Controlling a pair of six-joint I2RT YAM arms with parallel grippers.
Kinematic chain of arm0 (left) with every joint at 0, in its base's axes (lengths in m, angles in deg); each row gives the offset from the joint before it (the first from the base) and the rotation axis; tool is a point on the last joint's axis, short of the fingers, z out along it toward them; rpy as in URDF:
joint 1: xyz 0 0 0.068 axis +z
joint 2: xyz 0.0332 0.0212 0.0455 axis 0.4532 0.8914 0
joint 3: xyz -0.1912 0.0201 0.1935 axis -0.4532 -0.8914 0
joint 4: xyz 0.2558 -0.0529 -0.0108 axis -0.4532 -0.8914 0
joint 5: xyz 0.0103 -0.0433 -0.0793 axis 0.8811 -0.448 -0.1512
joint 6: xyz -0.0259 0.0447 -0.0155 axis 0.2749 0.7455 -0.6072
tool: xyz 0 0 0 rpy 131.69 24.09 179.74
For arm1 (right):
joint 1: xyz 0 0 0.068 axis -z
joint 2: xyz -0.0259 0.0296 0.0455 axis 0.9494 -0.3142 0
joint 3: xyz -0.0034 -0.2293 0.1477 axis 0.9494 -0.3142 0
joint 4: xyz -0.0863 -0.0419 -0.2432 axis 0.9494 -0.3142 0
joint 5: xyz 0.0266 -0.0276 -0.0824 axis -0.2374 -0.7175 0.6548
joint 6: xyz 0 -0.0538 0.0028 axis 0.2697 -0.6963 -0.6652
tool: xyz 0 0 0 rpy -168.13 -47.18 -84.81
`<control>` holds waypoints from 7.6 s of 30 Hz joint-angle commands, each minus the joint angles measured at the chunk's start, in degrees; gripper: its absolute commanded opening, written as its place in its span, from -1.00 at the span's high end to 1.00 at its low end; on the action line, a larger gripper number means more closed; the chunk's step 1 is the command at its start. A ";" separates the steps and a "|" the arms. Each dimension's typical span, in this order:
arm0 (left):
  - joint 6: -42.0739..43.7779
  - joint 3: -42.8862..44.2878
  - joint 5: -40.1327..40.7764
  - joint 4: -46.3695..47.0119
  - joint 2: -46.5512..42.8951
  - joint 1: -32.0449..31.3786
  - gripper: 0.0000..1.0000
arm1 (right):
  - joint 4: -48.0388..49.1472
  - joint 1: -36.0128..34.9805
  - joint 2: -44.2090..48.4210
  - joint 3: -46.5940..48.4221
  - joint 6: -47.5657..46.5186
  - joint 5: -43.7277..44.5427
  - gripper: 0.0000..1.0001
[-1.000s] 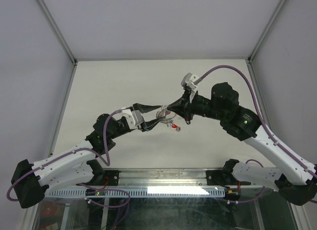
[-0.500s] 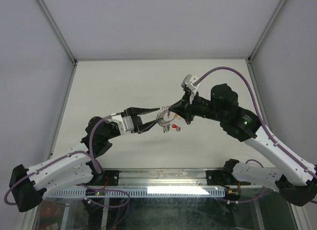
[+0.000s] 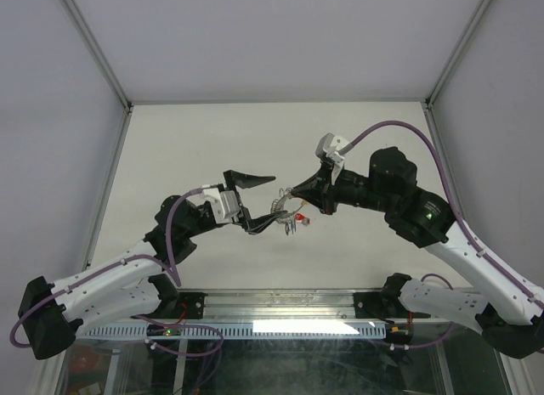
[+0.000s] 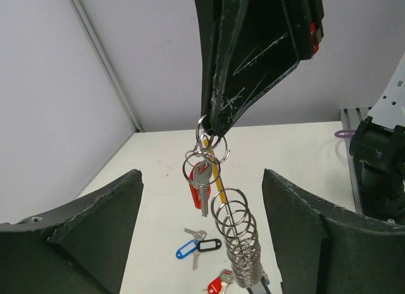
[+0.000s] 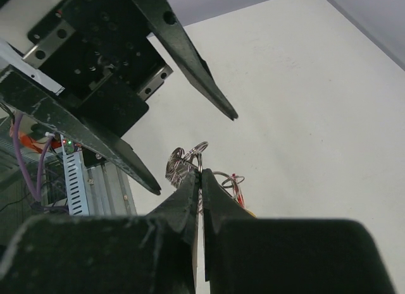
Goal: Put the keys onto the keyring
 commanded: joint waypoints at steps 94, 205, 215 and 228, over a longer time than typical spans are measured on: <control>12.72 9.21 -17.94 -21.70 2.99 -0.30 0.35 | 14.30 -0.47 10.19 -15.80 -27.23 -17.44 1.00; 8.17 19.68 5.16 -34.54 12.29 -0.30 1.00 | 23.97 -1.17 -1.85 -19.52 -5.12 13.46 -0.47; 8.99 19.13 4.84 -34.55 11.96 -0.30 1.00 | 22.15 -1.17 1.44 -20.47 -7.15 18.38 -0.28; 10.79 17.89 2.68 -34.33 10.64 -0.32 1.00 | 17.38 -1.08 6.65 -21.40 -11.99 17.07 -0.06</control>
